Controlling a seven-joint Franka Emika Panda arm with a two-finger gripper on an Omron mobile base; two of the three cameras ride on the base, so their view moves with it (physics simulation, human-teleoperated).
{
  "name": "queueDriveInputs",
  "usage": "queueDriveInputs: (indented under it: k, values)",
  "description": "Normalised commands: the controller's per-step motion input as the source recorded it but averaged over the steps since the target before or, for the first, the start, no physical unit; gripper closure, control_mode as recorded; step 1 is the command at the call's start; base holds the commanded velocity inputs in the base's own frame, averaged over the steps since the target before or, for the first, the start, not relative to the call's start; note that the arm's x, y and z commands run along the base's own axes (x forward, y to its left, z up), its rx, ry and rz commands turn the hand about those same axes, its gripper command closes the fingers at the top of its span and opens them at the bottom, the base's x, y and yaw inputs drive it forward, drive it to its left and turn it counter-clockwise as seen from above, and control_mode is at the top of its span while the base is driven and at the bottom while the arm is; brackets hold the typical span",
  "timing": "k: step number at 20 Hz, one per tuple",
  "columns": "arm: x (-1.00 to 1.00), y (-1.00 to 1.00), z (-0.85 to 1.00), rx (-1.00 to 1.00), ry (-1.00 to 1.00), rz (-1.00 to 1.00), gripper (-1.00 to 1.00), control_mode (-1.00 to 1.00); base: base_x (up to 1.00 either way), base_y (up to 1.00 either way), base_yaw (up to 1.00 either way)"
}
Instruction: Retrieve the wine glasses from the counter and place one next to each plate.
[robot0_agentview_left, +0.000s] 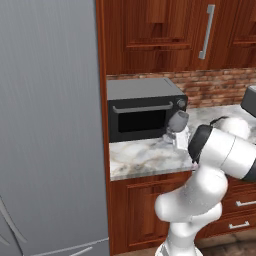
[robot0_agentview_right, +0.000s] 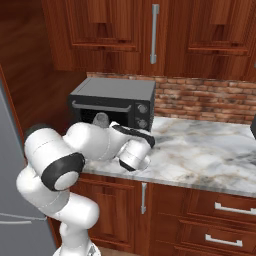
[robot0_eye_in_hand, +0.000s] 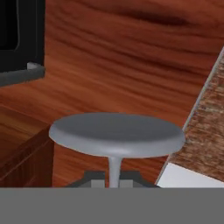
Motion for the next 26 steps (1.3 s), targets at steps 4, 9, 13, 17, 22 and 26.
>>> queueDriveInputs:
  k: [4, 9, 13, 17, 22, 26]
  values:
    - [-0.86, -0.14, 0.94, 0.00, 0.19, -0.15, 1.00, -1.00, 0.00, 0.00, 0.00]
    - [-0.85, -0.10, 0.93, 0.00, 0.17, -0.17, 1.00, -1.00, 0.00, 0.00, 0.00]
    - [-0.81, 0.00, 0.76, 0.00, 0.13, -0.11, 1.00, -1.00, 0.00, 0.00, 0.00]
    - [-0.86, 0.00, 0.48, 0.00, 0.05, -0.07, 1.00, -1.00, 0.00, 0.00, 0.00]
    - [-0.98, 0.03, 0.03, -0.05, -0.20, 0.00, 1.00, -1.00, 0.00, 0.00, 0.00]
    - [-0.66, 0.09, 0.00, -0.02, -0.25, 0.00, 1.00, -1.00, 0.00, 0.00, 0.00]
